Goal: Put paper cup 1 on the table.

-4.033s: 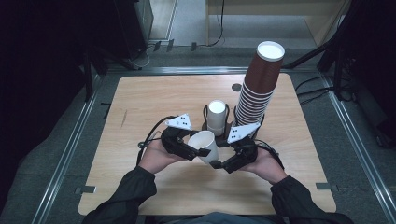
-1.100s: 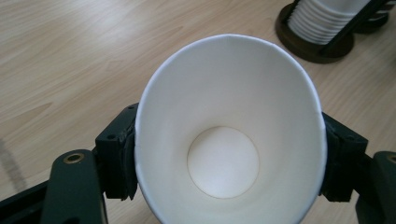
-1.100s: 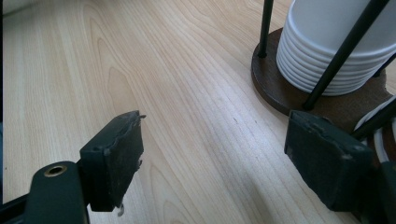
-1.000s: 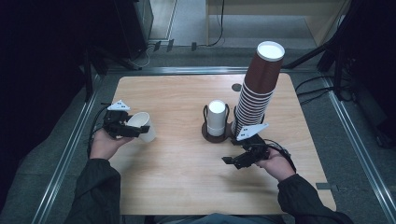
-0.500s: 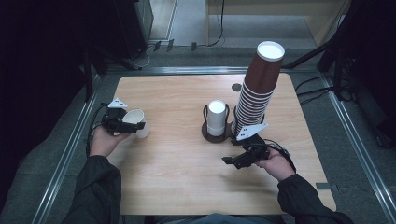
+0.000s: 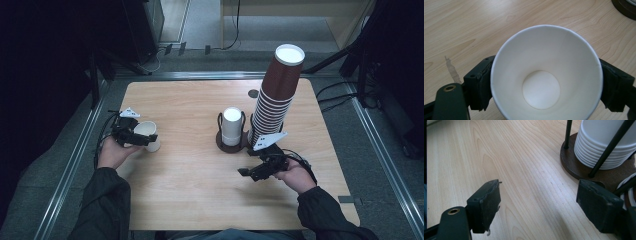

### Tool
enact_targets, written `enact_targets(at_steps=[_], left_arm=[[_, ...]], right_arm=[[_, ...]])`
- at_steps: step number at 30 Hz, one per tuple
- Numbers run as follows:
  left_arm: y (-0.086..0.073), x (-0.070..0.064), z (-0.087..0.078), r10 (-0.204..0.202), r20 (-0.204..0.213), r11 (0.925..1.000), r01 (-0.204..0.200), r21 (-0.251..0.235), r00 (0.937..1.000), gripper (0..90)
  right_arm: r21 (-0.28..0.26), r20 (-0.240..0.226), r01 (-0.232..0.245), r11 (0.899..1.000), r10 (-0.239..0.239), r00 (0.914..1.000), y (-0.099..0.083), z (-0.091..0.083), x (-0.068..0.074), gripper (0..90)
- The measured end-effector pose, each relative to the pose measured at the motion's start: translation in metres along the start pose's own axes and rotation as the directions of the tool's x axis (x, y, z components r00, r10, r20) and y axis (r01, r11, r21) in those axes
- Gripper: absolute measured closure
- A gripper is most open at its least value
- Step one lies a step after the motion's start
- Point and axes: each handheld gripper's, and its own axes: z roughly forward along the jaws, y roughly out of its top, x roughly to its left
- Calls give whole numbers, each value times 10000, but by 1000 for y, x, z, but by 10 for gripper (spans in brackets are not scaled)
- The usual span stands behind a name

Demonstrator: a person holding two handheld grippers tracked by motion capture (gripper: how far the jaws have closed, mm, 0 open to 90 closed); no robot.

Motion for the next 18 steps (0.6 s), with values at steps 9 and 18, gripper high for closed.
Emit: enact_targets(at_steps=[9,18], left_arm=[[0,1,-4,-334,315,9994,336,-54,9989,102],[7,-2,-15,-411,215,9991,412,-43,9989,85]], right_arm=[[-2,-20,34,10000,-34,10000,0,-1,0,198],[14,-84,52,10000,-52,10000,1,-1,0,199]])
